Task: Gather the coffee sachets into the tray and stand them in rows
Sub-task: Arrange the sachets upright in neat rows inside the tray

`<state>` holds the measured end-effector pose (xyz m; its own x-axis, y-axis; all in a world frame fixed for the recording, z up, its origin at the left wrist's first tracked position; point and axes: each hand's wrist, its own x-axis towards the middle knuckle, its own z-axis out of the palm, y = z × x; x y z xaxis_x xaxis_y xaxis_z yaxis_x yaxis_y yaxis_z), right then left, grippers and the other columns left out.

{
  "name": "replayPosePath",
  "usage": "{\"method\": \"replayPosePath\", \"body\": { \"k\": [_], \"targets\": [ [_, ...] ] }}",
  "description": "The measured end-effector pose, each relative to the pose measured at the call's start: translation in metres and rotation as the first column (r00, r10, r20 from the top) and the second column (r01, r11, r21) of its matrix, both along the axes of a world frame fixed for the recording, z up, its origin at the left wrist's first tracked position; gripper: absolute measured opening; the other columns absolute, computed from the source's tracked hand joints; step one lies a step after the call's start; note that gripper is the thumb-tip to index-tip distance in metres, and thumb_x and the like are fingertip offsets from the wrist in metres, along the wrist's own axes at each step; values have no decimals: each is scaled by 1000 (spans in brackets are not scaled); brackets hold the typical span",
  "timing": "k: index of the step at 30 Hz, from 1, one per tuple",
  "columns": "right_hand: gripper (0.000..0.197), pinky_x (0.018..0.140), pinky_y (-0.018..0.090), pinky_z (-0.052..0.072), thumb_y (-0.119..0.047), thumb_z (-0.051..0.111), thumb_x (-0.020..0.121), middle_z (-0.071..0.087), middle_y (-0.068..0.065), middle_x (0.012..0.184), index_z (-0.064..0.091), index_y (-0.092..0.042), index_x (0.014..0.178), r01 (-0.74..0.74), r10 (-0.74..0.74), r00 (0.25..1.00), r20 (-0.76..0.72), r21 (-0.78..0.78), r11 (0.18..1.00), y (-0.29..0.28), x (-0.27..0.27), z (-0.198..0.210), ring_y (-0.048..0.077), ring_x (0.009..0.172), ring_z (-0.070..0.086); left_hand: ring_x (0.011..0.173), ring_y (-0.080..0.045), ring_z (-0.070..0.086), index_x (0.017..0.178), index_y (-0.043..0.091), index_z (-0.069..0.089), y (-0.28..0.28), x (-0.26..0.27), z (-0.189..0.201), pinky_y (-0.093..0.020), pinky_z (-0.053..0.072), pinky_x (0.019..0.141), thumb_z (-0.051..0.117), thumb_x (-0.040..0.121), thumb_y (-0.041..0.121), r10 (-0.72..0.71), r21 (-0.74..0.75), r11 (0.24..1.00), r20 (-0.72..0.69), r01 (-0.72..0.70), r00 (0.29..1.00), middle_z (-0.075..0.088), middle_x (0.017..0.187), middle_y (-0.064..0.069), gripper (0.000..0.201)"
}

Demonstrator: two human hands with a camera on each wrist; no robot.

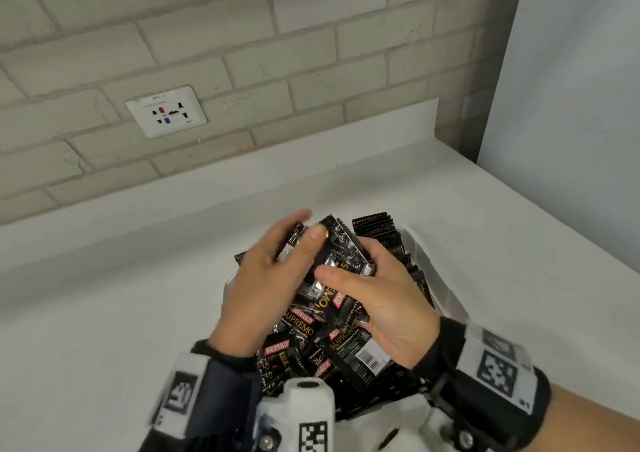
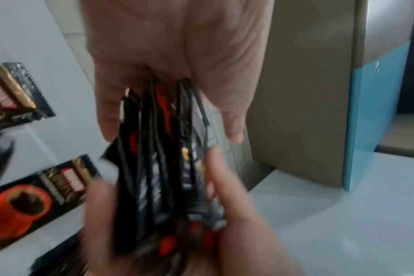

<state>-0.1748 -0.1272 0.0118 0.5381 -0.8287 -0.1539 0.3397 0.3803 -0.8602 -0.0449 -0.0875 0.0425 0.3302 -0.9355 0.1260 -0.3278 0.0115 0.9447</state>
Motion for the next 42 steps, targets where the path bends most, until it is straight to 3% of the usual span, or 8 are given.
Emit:
{"method": "replayPosePath", "body": {
  "k": [5, 11, 15, 21, 26, 31, 36, 42],
  "targets": [
    [65, 89, 47, 51, -11, 79, 52, 70, 8, 99, 52, -23, 110, 36, -36, 999, -9, -16, 999, -3, -1, 6, 26, 90, 68, 100, 4, 61, 116, 36, 58, 2, -17, -8, -15, 48, 85, 54, 76, 60, 8, -37, 999, -186, -16, 982, 66, 111, 13, 46],
    [69, 83, 50, 53, -14, 77, 48, 67, 9, 107, 55, -28, 111, 189, -196, 970, 144, 58, 980, -14, -3, 14, 31, 98, 66, 109, -18, 59, 137, 15, 40, -2, -16, -14, -38, 44, 92, 80, 56, 48, -15, -145, 982, -706, -123, 708, 60, 126, -2, 96],
    [68, 102, 47, 40, -28, 88, 46, 60, -2, 124, 59, -49, 104, 283, -273, 958, 91, -138, 949, -10, 8, 18, 19, 117, 55, 125, -18, 50, 140, 14, 38, 2, -38, -21, -45, 38, 105, 74, 67, 54, -151, -126, 988, -699, 88, 699, 56, 132, -1, 91],
    [36, 103, 37, 42, -31, 56, 90, 62, -7, 120, 52, -30, 125, 40, -127, 975, -181, -422, 906, -6, 6, 16, 6, 113, 57, 103, -22, 65, 117, 11, 59, 0, -36, -17, -43, 54, 83, 56, 76, 29, -54, -73, 997, -706, 4, 706, 70, 106, -8, 45],
    [77, 113, 46, 22, -73, 30, 78, 28, -5, 144, 22, -35, 145, -183, -69, 883, -465, -475, 861, -5, 4, 14, 16, 138, 19, 86, -22, 69, 121, 4, 57, 1, -30, -20, -36, 59, 66, 59, 72, 31, 29, 17, 1000, -748, -25, 663, 69, 105, -18, 56],
    [81, 110, 22, 8, -63, 22, 75, 4, -14, 155, 4, -31, 147, -132, -132, 868, -479, -479, 868, -11, -13, 39, 1, 140, 7, 71, -17, 70, 106, 11, 62, 3, -21, -19, -28, 56, 51, 60, 71, 25, -18, -33, 999, -697, -7, 717, 73, 84, -7, 38],
    [88, 116, 25, 5, -63, 25, 72, -3, -14, 155, -10, -31, 145, -455, 174, 819, -547, -434, 777, -4, -4, 48, -6, 137, 2, 85, -27, 70, 111, 8, 61, 7, -23, -17, -36, 59, 67, 61, 71, 24, -88, -14, 995, -610, 100, 787, 72, 94, -14, 43],
    [61, 115, 28, 19, -49, 26, 90, 20, -15, 151, 15, -29, 146, -357, 51, 832, -553, -463, 811, -26, -15, 62, -2, 133, 24, 68, -16, 70, 86, 18, 71, 18, 5, -4, -24, 54, 49, 75, 53, 32, -34, -101, 994, -646, -41, 763, 72, 79, -4, 36]
  ]
}}
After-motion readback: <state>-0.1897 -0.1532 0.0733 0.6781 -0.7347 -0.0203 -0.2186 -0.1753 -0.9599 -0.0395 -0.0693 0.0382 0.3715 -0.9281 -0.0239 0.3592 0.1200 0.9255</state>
